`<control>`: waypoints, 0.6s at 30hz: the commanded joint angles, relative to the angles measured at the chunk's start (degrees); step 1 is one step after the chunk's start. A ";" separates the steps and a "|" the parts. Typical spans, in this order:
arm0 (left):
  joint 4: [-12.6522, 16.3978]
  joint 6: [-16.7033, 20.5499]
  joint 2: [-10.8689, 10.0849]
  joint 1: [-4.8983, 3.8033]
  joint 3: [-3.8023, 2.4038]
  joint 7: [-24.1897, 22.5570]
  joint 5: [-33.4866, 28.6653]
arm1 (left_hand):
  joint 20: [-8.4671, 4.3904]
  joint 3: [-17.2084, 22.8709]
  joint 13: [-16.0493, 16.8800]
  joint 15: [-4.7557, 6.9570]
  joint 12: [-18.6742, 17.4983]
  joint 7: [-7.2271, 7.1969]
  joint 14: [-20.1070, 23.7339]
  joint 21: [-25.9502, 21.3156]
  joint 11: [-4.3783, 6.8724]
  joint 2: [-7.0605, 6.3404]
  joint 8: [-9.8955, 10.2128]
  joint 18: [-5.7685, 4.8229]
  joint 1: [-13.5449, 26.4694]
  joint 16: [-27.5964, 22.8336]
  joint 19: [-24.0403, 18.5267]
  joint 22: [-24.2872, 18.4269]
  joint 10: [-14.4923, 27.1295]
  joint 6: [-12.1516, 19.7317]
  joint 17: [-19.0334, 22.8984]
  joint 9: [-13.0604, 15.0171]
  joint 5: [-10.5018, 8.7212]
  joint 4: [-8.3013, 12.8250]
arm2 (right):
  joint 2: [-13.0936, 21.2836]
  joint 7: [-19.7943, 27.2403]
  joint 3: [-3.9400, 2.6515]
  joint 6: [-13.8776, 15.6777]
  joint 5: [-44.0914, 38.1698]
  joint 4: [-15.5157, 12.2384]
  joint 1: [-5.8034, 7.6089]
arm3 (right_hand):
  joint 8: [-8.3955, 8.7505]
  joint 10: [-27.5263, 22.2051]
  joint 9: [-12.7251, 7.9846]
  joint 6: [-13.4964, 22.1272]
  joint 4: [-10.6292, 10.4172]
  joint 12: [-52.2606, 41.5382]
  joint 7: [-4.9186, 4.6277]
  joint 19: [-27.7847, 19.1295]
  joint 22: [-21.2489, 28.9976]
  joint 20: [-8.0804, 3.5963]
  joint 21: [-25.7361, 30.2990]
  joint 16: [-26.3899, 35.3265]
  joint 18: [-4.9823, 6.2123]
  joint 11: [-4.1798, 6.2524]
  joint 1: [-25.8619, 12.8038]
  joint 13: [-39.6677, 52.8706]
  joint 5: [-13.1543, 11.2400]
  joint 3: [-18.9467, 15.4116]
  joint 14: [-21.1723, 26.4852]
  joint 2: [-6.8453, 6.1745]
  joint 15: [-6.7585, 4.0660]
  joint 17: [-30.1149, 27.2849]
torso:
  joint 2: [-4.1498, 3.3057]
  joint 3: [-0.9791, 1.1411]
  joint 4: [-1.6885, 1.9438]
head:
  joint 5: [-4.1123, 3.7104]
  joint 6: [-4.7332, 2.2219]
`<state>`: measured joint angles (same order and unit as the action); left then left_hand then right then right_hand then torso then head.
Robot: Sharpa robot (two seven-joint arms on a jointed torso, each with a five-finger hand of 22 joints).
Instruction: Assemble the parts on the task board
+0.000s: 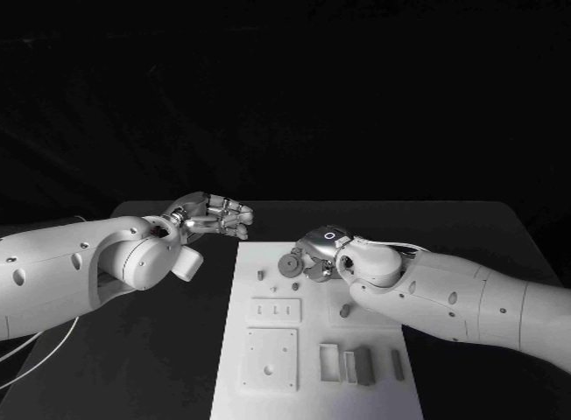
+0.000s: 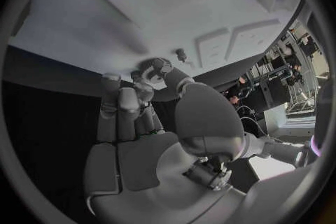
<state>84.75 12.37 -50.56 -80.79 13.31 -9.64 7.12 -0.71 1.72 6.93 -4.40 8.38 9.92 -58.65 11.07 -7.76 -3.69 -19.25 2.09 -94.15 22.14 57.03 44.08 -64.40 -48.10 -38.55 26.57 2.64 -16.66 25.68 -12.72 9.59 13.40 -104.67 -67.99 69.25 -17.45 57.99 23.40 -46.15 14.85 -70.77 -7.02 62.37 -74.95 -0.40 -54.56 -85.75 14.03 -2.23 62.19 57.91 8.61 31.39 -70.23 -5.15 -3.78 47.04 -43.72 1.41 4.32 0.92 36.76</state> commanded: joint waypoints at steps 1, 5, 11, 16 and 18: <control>0.08 0.09 0.06 -0.11 -0.06 -0.36 0.14 | -0.14 0.20 -0.04 -0.42 -0.24 0.38 -0.04 -0.29 -0.10 -0.32 0.28 1.14 0.21 -0.32 0.04 0.02 -0.25 0.21 -0.08 0.05 0.17 -0.03 | 0.04 1.84 0.01 -2.64 2.55 -0.07 -0.03 | -0.25 -0.24 0.07 -2.10 -0.05 -0.42 -1.54 -0.08 -1.10 0.00 0.23 0.09 0.97 0.01 -0.18 -0.03 0.09 0.11 0.23 1.02 0.16 0.06 | 0.04 -0.01 0.06 | -0.06 0.05; 0.05 0.17 0.07 -0.11 -0.06 -0.36 0.14 | -0.14 0.20 -0.04 -0.42 -0.26 0.39 -0.04 -0.29 -0.10 -0.32 0.29 1.14 0.23 -0.34 0.04 0.02 -0.24 0.23 -0.09 0.05 0.17 -0.03 | 0.05 2.01 0.02 -3.00 3.26 0.00 -0.03 | -0.26 -0.33 0.00 -2.19 0.18 -0.47 -1.53 -0.21 -1.12 0.04 0.20 0.06 0.97 0.01 -0.37 -0.03 0.11 0.16 0.33 1.97 0.14 0.09 | 0.03 0.00 0.04 | -0.07 0.00; 0.04 0.18 0.08 -0.11 -0.06 -0.36 0.14 | -0.14 0.20 -0.04 -0.42 -0.29 0.40 -0.05 -0.30 -0.11 -0.33 0.31 1.14 0.26 -0.36 0.04 0.03 -0.23 0.25 -0.12 0.05 0.17 -0.03 | -0.02 2.35 0.02 -3.17 3.76 -0.45 -0.03 | -0.13 -0.45 -0.15 -2.04 0.74 -0.55 -1.47 -0.35 -1.14 0.07 0.14 0.00 0.97 0.06 -0.35 -0.01 0.13 0.37 0.43 3.17 0.12 0.15 | 0.03 -0.06 0.14 | -0.10 0.06; 0.03 0.18 0.06 -0.11 -0.06 -0.32 0.14 | -0.14 0.19 -0.05 -0.42 -0.31 0.41 -0.06 -0.31 -0.12 -0.34 0.33 1.14 0.27 -0.39 0.04 0.03 -0.22 0.26 -0.14 0.05 0.17 -0.02 | -0.05 2.15 0.01 -3.05 3.80 -0.22 -0.03 | 0.06 -0.50 -0.29 -1.72 1.08 -0.58 -1.36 -0.43 -1.14 0.11 0.10 -0.02 0.97 0.16 -0.37 -0.02 0.15 0.54 0.48 3.78 0.05 0.17 | 0.04 -0.07 0.11 | -0.08 -0.02; 0.05 0.24 0.03 -0.11 -0.06 -0.34 0.14 | -0.14 0.19 -0.05 -0.42 -0.32 0.41 -0.06 -0.31 -0.12 -0.35 0.34 1.14 0.28 -0.39 0.04 0.03 -0.22 0.27 -0.15 0.05 0.17 -0.02 | 0.12 1.95 0.01 -2.80 3.77 -0.27 -0.02 | -0.01 -0.52 -0.29 -1.85 1.22 -0.59 -1.37 -0.44 -1.14 0.11 0.07 -0.04 0.97 0.17 -0.36 -0.02 0.15 0.63 0.49 3.90 0.02 0.18 | 0.02 -0.08 0.09 | -0.06 -0.03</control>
<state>84.69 12.43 -50.57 -80.79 13.31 -9.61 7.12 -0.71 1.72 6.93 -4.41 8.38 10.12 -58.65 11.07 -7.76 -3.69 -19.26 2.06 -94.15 22.14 57.03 44.08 -64.40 -47.90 -38.62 26.56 2.64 -16.66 25.74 -11.39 9.59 11.47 -101.24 -68.14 69.27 -17.75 57.85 23.11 -46.58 15.74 -71.00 -6.89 62.44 -74.95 -0.29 -54.57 -85.75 14.00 -1.94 61.99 57.92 8.61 31.95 -70.23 -1.79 -3.78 47.16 -43.68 1.35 4.44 0.82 36.78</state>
